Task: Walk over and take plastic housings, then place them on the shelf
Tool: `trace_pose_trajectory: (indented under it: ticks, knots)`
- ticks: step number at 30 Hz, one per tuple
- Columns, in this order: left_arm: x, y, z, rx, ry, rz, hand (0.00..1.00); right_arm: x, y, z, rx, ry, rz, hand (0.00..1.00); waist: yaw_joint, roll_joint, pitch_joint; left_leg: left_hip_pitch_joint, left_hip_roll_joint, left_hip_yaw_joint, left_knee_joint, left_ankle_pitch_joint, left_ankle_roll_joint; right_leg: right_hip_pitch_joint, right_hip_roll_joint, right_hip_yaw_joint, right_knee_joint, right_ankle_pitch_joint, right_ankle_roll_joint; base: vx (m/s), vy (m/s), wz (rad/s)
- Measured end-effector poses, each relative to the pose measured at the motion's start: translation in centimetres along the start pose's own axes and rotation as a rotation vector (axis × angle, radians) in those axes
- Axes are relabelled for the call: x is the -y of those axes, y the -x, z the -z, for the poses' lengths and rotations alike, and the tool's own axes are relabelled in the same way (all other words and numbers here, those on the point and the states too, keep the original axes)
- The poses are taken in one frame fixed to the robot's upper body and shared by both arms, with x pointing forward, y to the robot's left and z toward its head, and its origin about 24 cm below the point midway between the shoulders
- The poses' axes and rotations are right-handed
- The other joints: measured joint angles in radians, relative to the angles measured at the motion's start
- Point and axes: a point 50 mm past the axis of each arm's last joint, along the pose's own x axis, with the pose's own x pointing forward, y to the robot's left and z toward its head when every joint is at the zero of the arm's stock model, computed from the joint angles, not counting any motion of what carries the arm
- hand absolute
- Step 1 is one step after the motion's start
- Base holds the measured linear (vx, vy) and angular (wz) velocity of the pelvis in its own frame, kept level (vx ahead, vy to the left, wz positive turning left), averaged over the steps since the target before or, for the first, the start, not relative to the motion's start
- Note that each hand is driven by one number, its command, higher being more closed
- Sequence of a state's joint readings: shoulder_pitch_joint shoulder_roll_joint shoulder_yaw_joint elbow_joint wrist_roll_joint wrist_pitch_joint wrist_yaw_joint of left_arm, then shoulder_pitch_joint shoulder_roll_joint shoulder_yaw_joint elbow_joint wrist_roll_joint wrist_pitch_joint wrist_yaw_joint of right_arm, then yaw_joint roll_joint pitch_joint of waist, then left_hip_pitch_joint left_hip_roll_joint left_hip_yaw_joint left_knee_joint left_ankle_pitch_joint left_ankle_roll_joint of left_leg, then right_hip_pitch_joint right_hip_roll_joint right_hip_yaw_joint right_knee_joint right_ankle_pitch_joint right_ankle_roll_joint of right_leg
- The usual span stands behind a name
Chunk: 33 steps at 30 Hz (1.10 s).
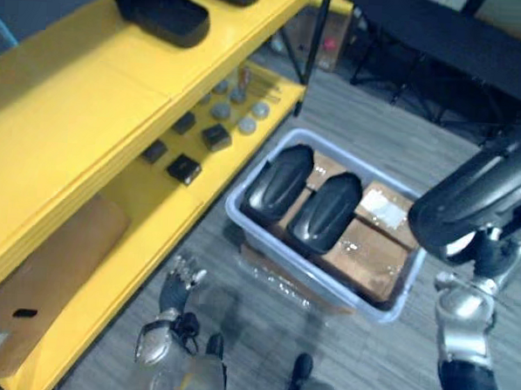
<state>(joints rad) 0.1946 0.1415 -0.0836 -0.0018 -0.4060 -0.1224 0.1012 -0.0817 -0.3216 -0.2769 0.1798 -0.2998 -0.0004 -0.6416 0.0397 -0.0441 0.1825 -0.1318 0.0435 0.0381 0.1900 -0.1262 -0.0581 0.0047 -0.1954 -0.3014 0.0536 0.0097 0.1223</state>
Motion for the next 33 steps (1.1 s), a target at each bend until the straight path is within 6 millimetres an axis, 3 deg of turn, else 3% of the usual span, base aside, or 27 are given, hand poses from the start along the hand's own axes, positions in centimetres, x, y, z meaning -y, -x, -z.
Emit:
trace_pose_trajectory:
  ticks: [4, 8, 14, 18, 29, 33]
  knots:
    - [1.8, -1.2, -3.2, 0.101, -0.193, 0.122, 0.0, -1.8, 0.8, -2.3, 0.155, 0.011, -0.178, 1.0, -0.003, 0.014, -0.033, 0.044, 0.0, 0.017, -0.023, 0.001, 0.001, 0.036, 0.001, 0.001, -0.028, 0.029, -0.003, 0.01, 0.02, -0.11]
    - [2.4, -3.2, -5.9, 0.143, -0.396, 0.227, 0.0, -3.6, 1.7, -4.4, 0.331, 0.042, -0.371, 1.0, -0.004, 0.021, -0.071, 0.074, -0.004, 0.023, -0.054, 0.023, 0.002, 0.045, -0.001, 0.001, -0.033, 0.049, -0.004, 0.0, 0.011, -0.04]
    - [1.9, -5.2, -7.4, 0.038, -0.511, 0.359, 0.0, -5.2, 1.6, -8.2, 0.597, 0.096, -0.57, 1.0, -0.021, 0.02, -0.087, 0.114, -0.02, 0.027, -0.133, 0.061, 0.008, 0.066, -0.011, 0.002, -0.065, 0.061, -0.006, -0.03, 0.006, -0.01]
    - [1.8, -6.2, -6.1, -0.157, -0.392, 0.46, 0.0, -6.0, 1.8, -10.1, 0.738, 0.127, -0.663, 1.0, -0.027, 0.02, -0.093, 0.15, -0.015, 0.033, -0.203, 0.108, 0.0, 0.066, -0.001, 0.005, -0.076, 0.061, -0.005, -0.02, -0.033, -0.03]
    - [0.9, -5.4, -0.2, -0.61, -0.109, 0.472, 0.0, -7.2, 2.0, -10.9, 0.837, 0.203, -0.782, 1.0, -0.032, 0.018, -0.107, 0.186, 0.0, 0.051, -0.275, 0.15, -0.011, 0.067, 0.018, 0.023, -0.087, 0.061, -0.005, -0.01, -0.016, -0.05]
    - [0.9, -4.6, 1.6, -0.692, -0.056, 0.456, 0.0, -7.9, 2.7, -10.4, 0.859, 0.261, -0.846, 1.0, -0.033, 0.012, -0.126, 0.186, 0.004, 0.048, -0.275, 0.154, -0.015, 0.067, 0.023, 0.022, -0.088, 0.061, -0.005, 0.0, 0.0, 0.0]
